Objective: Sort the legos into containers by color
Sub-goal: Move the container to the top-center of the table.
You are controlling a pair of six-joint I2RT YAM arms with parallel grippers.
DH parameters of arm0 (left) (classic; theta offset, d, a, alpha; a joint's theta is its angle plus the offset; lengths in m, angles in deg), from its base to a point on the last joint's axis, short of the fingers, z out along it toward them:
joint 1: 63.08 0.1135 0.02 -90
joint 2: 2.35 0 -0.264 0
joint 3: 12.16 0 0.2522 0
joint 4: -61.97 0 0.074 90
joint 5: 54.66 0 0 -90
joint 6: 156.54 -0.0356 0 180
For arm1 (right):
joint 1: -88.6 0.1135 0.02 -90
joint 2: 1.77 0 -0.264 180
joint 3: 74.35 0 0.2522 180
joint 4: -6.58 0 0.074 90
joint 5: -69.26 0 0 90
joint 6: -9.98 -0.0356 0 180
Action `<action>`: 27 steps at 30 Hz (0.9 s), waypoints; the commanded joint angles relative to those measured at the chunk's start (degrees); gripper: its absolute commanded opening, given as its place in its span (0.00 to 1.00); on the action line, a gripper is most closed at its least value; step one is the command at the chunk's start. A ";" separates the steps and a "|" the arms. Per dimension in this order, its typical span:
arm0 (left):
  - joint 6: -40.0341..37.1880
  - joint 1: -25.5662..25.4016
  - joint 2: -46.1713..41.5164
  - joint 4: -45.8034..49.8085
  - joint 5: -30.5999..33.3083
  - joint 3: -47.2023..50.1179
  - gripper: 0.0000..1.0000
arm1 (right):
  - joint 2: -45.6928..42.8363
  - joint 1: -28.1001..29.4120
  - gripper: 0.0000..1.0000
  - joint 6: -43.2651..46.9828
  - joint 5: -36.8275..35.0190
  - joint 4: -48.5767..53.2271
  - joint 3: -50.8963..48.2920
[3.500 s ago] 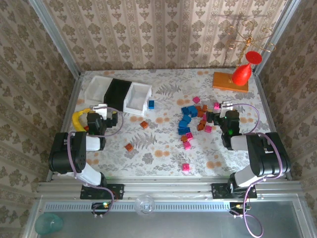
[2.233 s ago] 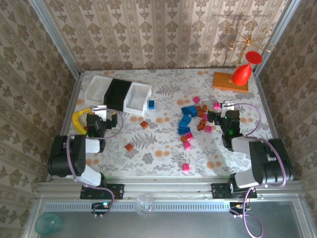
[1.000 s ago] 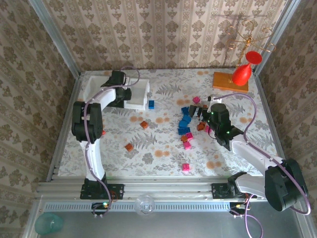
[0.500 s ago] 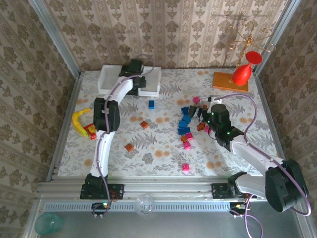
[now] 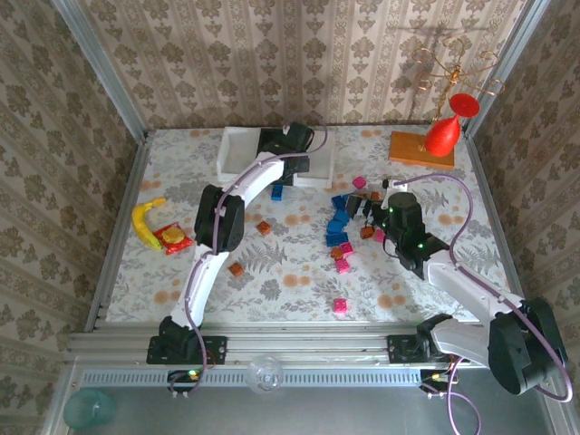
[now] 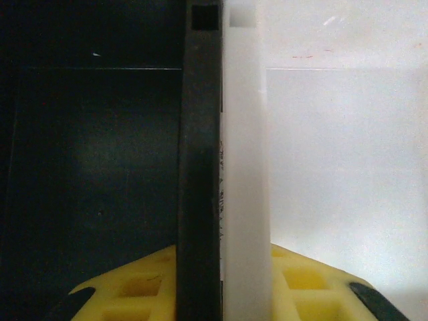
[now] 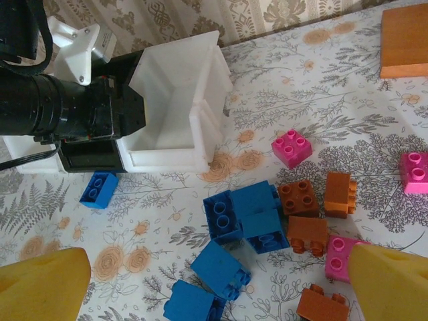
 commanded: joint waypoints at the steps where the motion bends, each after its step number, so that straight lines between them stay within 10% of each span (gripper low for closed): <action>1: 6.39 -0.83 -2.76 -3.80 -3.02 1.32 0.35 | -1.76 0.16 1.00 -1.00 0.59 1.16 -1.47; 13: -4.81 1.16 -33.76 -14.17 -1.28 34.49 0.67 | -0.30 0.92 1.00 -0.96 5.62 3.57 -0.65; 21: -1.82 19.03 -63.28 -9.31 -4.38 69.84 0.73 | 4.46 5.16 1.00 0.94 8.06 1.12 0.33; 27: 0.25 25.71 -68.36 -7.92 -6.14 78.89 0.74 | 8.99 5.77 1.00 -0.82 10.71 -1.85 0.52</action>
